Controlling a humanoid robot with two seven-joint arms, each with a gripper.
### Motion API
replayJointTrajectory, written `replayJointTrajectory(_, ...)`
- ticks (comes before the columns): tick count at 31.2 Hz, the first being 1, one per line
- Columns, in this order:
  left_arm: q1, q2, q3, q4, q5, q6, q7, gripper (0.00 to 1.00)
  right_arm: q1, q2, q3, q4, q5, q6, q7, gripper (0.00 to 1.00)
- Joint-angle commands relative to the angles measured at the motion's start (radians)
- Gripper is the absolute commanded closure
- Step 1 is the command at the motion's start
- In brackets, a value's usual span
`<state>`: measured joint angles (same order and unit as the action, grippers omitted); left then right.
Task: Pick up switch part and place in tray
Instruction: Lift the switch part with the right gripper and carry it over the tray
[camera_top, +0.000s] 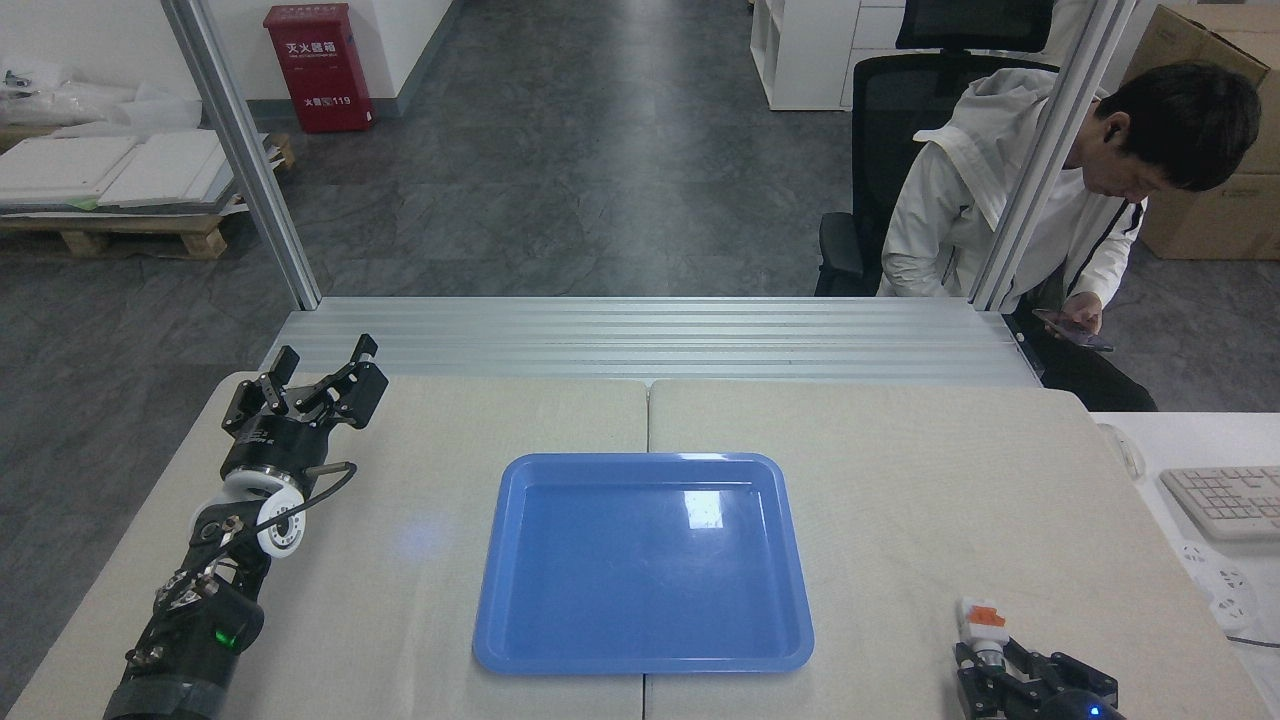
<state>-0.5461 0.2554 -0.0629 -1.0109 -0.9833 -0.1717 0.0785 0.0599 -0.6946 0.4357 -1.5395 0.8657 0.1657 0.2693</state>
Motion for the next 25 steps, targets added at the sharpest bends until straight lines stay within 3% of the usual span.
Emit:
replayJointTrajectory(1,0.000,-0.001,0.000,0.000,0.000,0.000,0.000,0.00,0.005,0.009,-0.018,-0.001,0.015,0.023,0.001,0.91)
replayJointTrajectory(5,0.000,0.001,0.000,0.000,0.000,0.000,0.000,0.00,-0.026,0.055,-0.132,-0.002,0.009,0.006,-0.002,0.91)
replayJointTrajectory(8,0.000,-0.001,0.000,0.000,0.000,-0.002,0.000,0.00,-0.130,0.108,-0.205,-0.010,0.012,-0.034,0.005,0.91)
replayJointTrajectory(12,0.000,-0.001,0.000,0.000,0.000,0.000,0.000,0.00,-0.271,0.142,-0.207,-0.010,0.022,-0.049,0.011,0.91)
replayJointTrajectory(14,0.000,-0.001,0.000,0.000,0.000,0.000,0.000,0.00,-0.325,0.167,-0.168,-0.011,0.050,-0.049,0.027,0.91)
replayJointTrajectory(18,0.000,-0.001,0.000,0.000,0.000,0.000,0.000,0.00,-0.440,0.286,-0.013,-0.016,0.162,-0.049,0.057,0.91)
replayJointTrajectory(25,0.000,-0.001,0.000,0.000,0.000,0.000,0.000,0.00,-0.440,0.428,0.167,-0.014,0.343,-0.043,0.114,0.90)
